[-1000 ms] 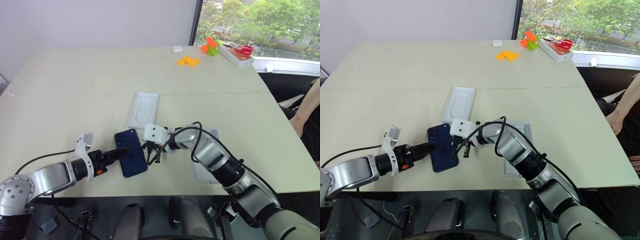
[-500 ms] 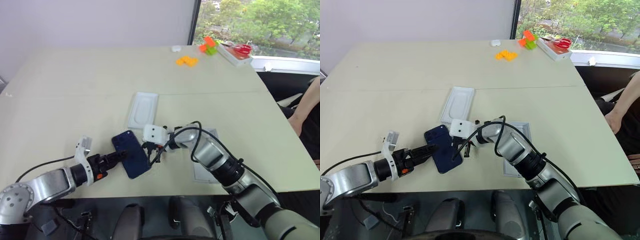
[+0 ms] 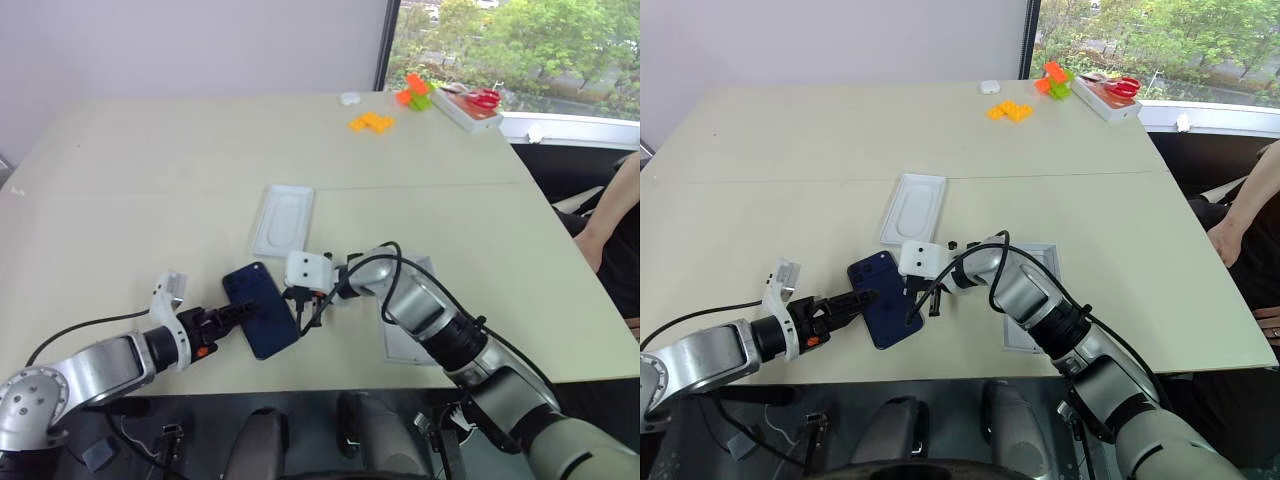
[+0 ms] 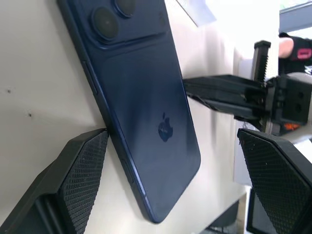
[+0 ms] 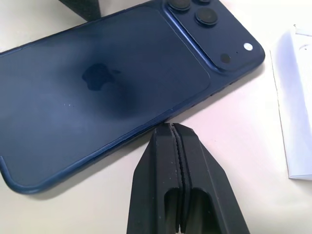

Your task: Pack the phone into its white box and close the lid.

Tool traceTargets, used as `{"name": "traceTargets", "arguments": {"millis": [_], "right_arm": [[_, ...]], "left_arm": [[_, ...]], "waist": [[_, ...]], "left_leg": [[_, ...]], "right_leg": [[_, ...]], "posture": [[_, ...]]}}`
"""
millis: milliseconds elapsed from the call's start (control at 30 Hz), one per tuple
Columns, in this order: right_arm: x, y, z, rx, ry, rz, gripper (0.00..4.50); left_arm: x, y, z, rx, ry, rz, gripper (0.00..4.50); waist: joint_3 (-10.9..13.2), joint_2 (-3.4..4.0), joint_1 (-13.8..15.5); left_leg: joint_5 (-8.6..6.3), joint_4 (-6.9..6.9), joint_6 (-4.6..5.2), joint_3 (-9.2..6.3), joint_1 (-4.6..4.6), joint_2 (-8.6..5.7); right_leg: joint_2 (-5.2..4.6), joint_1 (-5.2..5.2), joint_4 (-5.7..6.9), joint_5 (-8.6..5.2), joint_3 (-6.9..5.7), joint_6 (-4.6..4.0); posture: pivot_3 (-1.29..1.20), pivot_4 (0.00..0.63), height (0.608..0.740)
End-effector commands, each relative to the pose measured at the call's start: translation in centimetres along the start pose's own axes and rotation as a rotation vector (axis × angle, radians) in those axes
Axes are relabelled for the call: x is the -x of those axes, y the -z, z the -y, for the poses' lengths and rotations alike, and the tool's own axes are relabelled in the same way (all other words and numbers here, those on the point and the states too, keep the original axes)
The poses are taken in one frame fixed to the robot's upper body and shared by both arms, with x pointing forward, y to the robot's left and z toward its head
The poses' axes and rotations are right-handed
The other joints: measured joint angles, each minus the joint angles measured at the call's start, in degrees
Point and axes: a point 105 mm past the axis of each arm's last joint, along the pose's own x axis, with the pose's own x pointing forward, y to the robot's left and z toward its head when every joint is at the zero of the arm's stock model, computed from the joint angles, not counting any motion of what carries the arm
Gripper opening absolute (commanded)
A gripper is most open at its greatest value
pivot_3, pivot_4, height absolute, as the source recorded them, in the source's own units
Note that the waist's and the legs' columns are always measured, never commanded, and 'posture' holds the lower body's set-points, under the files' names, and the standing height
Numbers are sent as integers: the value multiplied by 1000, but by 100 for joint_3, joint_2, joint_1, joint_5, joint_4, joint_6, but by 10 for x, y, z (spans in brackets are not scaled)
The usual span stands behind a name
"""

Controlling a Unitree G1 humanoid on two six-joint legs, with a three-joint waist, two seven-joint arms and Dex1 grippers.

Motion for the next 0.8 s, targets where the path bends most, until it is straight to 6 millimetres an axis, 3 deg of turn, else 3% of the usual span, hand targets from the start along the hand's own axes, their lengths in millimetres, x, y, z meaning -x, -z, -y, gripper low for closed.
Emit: {"name": "traceTargets", "arguments": {"millis": [33, 533, 800], "right_arm": [[-6, -11, -8, 37, -47, 30, 37], [-3, -9, -9, 41, -61, 29, 37], [-10, -15, -18, 47, -122, 56, 37]], "left_arm": [[2, -5, -17, 47, -94, 35, 4500], [2, -13, -24, 56, -170, 60, 4500], [-8, -3, -21, 64, -163, 14, 4500]], "waist": [[0, 1, -4], [2, 4, -20], [1, 7, -12]], "left_leg": [[0, -1, 0, 1, 0, 1], [0, -8, 0, 2, 0, 13], [0, -8, 0, 1, 1, 12]], "right_leg": [[2, 0, 0, 0, 0, 0], [14, -7, 0, -3, -1, -6], [13, -5, 0, -3, -2, -6]], "posture": [[0, 150, 732], [0, 150, 732], [0, 150, 732]]}}
